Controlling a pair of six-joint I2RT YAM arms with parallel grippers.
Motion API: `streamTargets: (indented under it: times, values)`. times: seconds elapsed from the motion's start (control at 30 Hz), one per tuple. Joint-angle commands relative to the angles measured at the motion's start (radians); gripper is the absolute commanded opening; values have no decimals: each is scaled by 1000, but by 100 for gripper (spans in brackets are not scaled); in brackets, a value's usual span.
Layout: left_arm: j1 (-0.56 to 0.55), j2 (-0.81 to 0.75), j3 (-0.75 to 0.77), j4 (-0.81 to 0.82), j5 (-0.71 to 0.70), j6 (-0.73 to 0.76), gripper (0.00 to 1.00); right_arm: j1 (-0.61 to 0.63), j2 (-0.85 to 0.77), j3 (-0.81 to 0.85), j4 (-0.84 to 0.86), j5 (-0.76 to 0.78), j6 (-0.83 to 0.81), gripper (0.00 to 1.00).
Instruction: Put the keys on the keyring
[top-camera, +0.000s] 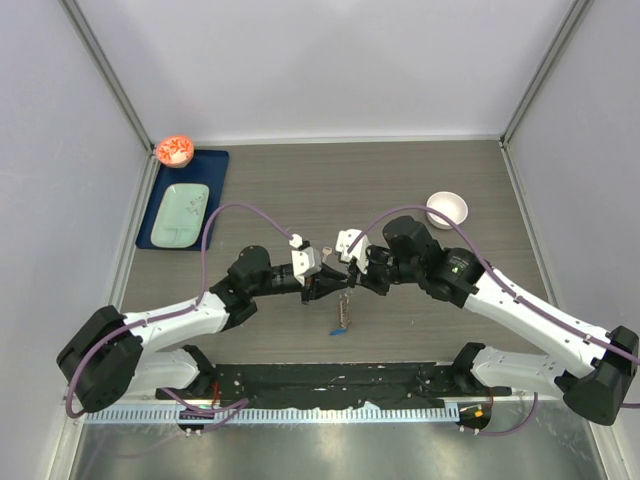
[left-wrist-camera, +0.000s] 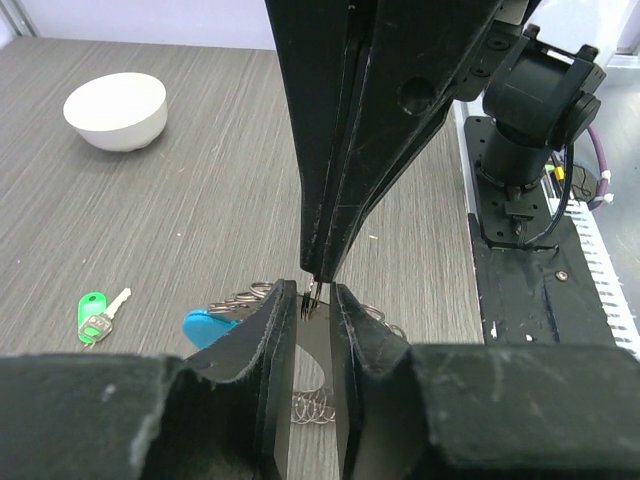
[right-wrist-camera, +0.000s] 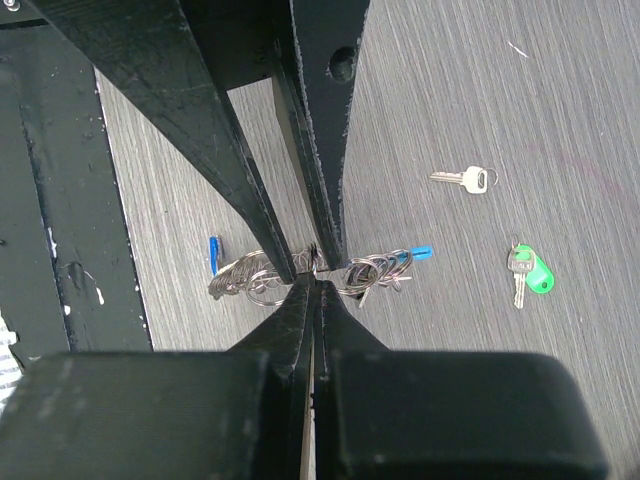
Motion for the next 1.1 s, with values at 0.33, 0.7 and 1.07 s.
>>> streamTargets:
  times: [0.33, 0.7, 1.07]
  values:
    - [4, -1, 59, -33, 46, 12, 8, 10, -6, 40, 34, -27, -14, 1]
    - [6, -48, -30, 27, -132, -33, 0, 9, -70, 7, 141, 63, 139, 50]
    - [7, -291, -163, -10, -393, -72, 0, -71, -79, -82, 382, 375, 478, 100]
